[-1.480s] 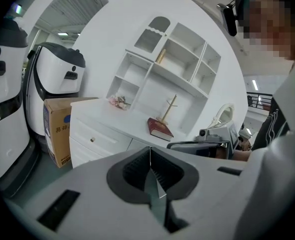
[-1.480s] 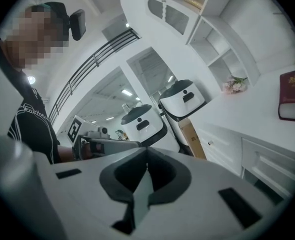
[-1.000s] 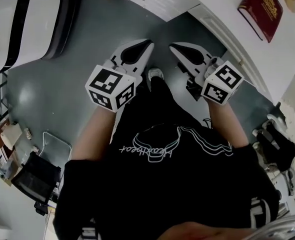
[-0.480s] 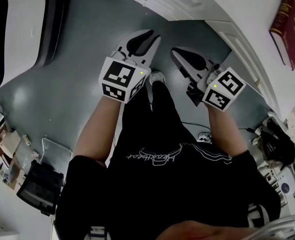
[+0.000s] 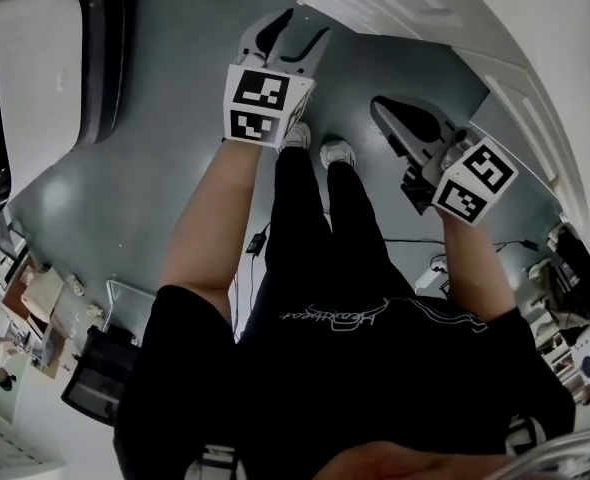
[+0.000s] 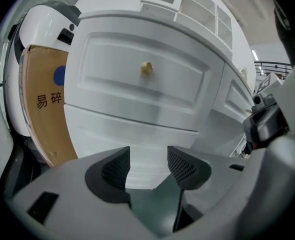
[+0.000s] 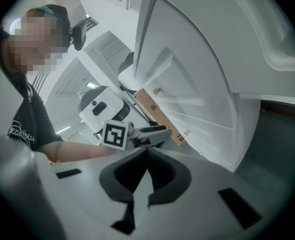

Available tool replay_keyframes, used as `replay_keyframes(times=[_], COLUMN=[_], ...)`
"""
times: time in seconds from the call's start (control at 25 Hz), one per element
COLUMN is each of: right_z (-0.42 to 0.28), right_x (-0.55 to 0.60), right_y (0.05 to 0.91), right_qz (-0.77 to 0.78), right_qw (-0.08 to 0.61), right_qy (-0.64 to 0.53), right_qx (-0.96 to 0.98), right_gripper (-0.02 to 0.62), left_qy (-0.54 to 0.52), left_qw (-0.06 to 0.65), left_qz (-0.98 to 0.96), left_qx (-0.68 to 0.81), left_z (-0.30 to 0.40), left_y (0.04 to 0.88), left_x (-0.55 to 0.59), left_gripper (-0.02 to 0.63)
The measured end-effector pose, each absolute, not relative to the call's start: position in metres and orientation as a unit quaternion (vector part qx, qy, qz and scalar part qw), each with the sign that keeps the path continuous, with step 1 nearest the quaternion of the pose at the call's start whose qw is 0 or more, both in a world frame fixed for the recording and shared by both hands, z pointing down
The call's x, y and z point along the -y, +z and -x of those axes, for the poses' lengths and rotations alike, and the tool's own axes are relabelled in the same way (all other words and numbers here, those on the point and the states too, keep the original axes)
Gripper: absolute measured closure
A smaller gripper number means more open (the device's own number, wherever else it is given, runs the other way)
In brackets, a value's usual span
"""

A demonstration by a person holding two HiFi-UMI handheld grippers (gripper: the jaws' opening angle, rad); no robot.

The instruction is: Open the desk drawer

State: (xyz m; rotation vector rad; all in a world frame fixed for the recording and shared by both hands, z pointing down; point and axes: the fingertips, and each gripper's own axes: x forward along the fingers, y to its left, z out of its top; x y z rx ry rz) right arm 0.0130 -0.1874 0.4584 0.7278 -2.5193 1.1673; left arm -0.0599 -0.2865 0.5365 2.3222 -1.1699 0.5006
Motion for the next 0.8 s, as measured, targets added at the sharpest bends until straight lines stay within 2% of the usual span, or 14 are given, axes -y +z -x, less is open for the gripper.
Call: replay_keyframes(times=[0.36,0.48,0.68,0.8], right_z=[-0.006,-0.002,-0.006,-0.013], right_x=[0.189,0.18,0.171,0.168], right_y=[0.472,0.479,0.485,0.49], right_qz=[-0.26,-0.255,-0.255,-0.259], right_qw=[0.138,0.144,0.139,0.129], right_qy=[0.413,0.42,0.441,0.458], right_qx=[0.862,0.859,0.849,0.841], right_gripper=[0.591,0.591,0.591,0.591], left_qy=[0.287,0.289,0.268,0.275], left_qw=[0.211,0.213,0.255,0.247], left_qz=[-0.835,-0.831,-0.821,-0.821], left_qx=[0.42,0.426,0.435,0.435], left_z=[0.066,0.065,0.063,0.057], left_y=[0.612,0.628,0.64,0.643], left_x=[0.325,0.336,0.354,0.359], left_gripper=[0.385,0.387,0.388,0.391])
